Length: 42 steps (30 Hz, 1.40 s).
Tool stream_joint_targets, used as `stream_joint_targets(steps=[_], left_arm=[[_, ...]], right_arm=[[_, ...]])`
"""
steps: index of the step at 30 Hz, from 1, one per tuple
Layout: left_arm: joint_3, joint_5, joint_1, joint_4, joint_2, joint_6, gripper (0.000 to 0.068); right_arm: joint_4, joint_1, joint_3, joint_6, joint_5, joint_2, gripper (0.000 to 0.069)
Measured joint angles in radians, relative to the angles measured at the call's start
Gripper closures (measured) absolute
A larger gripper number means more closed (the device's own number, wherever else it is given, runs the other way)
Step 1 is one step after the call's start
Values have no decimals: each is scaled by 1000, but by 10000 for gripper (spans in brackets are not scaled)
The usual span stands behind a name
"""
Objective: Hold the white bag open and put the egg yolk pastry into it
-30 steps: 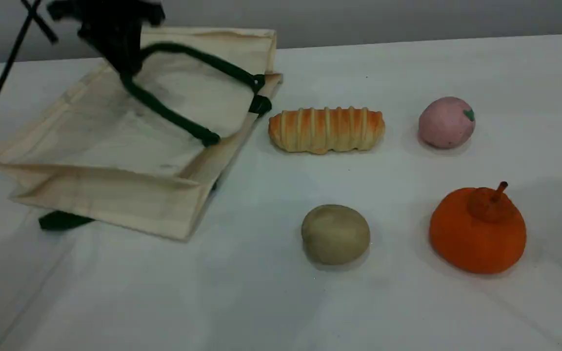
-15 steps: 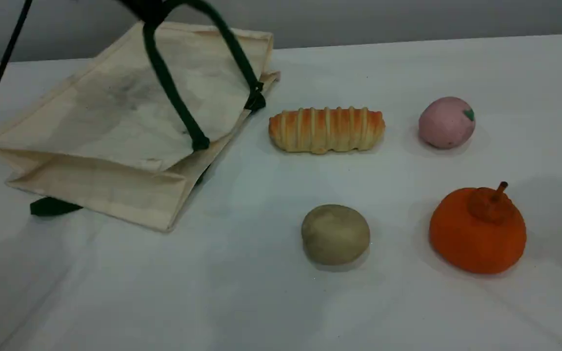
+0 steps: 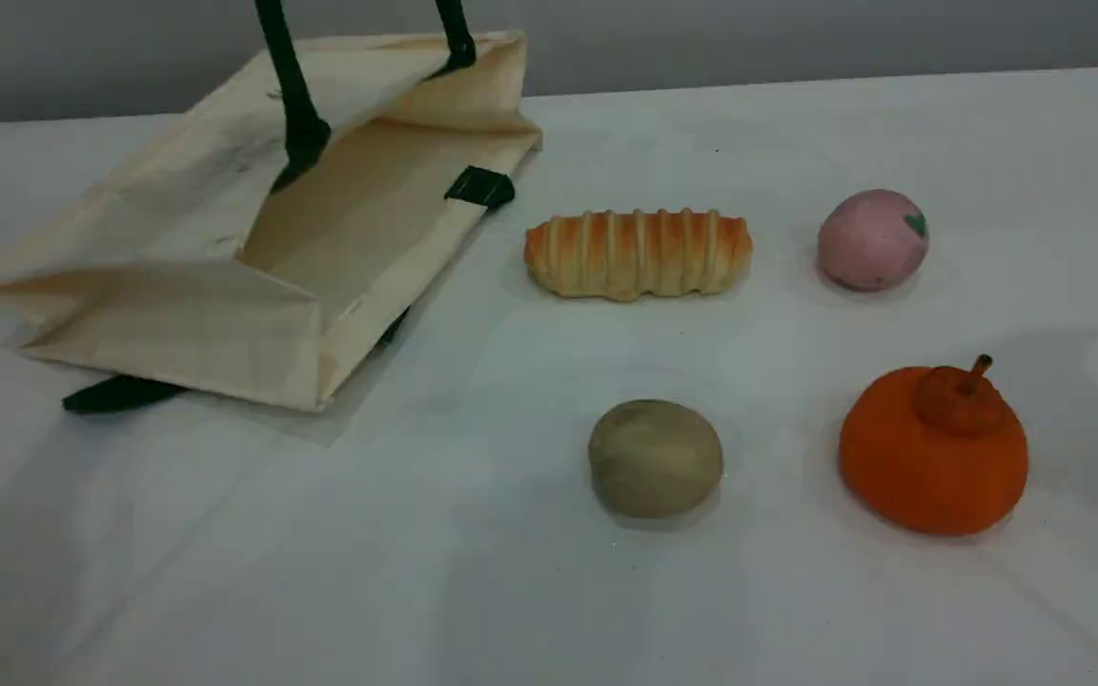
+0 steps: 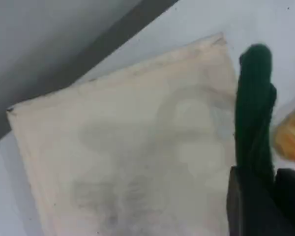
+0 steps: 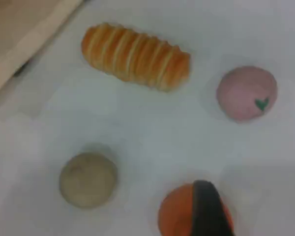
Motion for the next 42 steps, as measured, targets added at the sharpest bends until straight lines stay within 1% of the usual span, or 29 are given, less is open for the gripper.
stream_joint_targets(steps=[2,4,8,13,21,29,35,37,39,40,42], left_arm=[[1,-1,0,-25,-15,3,545],[1,-3,0,-61,-30,26,547],[1,-3,0,-101,-67,49,548],[1,-3,0,-101,-107,71,548],[3,-4,0,-92,-100,70,548],[4,-4,0,-93,-99,43,548],[4,-4,0,-94,-77,40,552],[4,-4,0,-94,-68,40,577],[4,-4,0,-97,-66,40,636],[4,-4,0,-97,-66,40,654],[4,-4,0,-98,-66,40,673]], right_arm=[[-7,0,0,-2,0,11,311],[-15,0,0,-12,0,27,311],[-14,0,0,-33,0,59,311],[-13,0,-1,-46,-9,88,311],[-5,0,-1,-46,-9,95,311],[18,0,-1,-48,-2,95,311],[18,0,-1,-47,3,95,311],[18,0,-1,-47,3,95,311],[18,0,-1,-46,3,95,311],[18,0,-1,-46,3,95,311],[18,0,-1,-46,2,95,311]])
